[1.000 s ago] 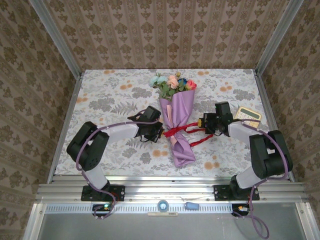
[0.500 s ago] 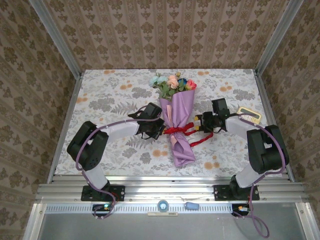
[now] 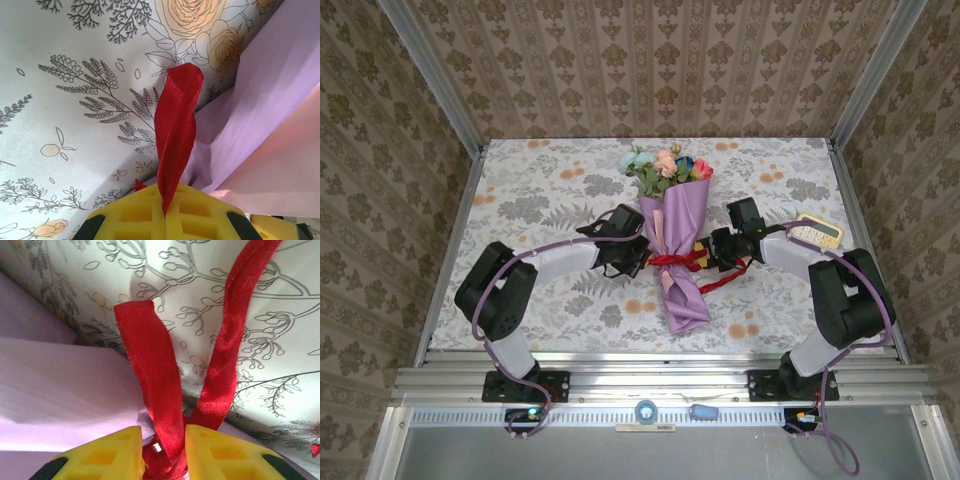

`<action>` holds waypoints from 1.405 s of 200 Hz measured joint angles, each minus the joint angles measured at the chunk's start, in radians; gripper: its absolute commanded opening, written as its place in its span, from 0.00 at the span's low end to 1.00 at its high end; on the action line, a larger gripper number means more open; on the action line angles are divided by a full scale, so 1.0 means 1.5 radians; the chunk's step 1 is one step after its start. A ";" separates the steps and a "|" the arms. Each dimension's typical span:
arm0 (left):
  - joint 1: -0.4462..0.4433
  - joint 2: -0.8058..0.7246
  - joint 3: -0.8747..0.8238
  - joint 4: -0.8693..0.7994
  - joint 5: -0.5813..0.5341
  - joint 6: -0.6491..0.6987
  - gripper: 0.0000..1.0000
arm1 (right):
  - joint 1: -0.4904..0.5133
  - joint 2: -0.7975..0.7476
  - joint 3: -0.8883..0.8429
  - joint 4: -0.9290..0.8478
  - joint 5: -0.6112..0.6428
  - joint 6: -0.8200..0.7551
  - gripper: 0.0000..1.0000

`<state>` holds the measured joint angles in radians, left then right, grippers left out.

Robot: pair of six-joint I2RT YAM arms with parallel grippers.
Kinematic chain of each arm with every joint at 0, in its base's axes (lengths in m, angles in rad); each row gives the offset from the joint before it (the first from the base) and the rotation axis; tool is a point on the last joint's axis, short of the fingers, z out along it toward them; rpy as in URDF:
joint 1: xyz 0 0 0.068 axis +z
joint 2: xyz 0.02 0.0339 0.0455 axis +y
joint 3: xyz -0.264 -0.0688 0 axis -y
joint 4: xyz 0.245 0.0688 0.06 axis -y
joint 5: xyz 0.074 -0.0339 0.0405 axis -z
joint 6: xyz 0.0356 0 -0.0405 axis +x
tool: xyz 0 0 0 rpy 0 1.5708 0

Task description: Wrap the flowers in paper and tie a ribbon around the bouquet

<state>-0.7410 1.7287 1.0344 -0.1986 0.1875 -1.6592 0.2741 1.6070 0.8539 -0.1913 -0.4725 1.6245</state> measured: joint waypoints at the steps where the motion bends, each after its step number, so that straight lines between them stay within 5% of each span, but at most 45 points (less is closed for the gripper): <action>1: 0.000 0.000 0.000 0.000 0.000 0.000 0.00 | 0.000 0.001 0.000 0.000 0.000 0.000 0.28; 52: 0.000 0.000 0.001 0.000 0.000 0.003 0.00 | 0.007 0.031 0.001 0.000 0.000 -0.002 0.26; 81: 0.000 0.000 0.001 0.000 0.000 0.003 0.00 | 0.012 0.034 0.011 0.000 0.001 -0.002 0.00; 281: 0.016 0.022 0.027 -0.040 0.000 0.045 0.00 | -0.126 -0.013 -0.029 -0.030 0.010 -0.072 0.00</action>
<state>-0.7174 1.7611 1.0752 -0.2588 0.1875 -1.5917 0.0845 1.5875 0.8108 -0.2359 -0.4576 1.5166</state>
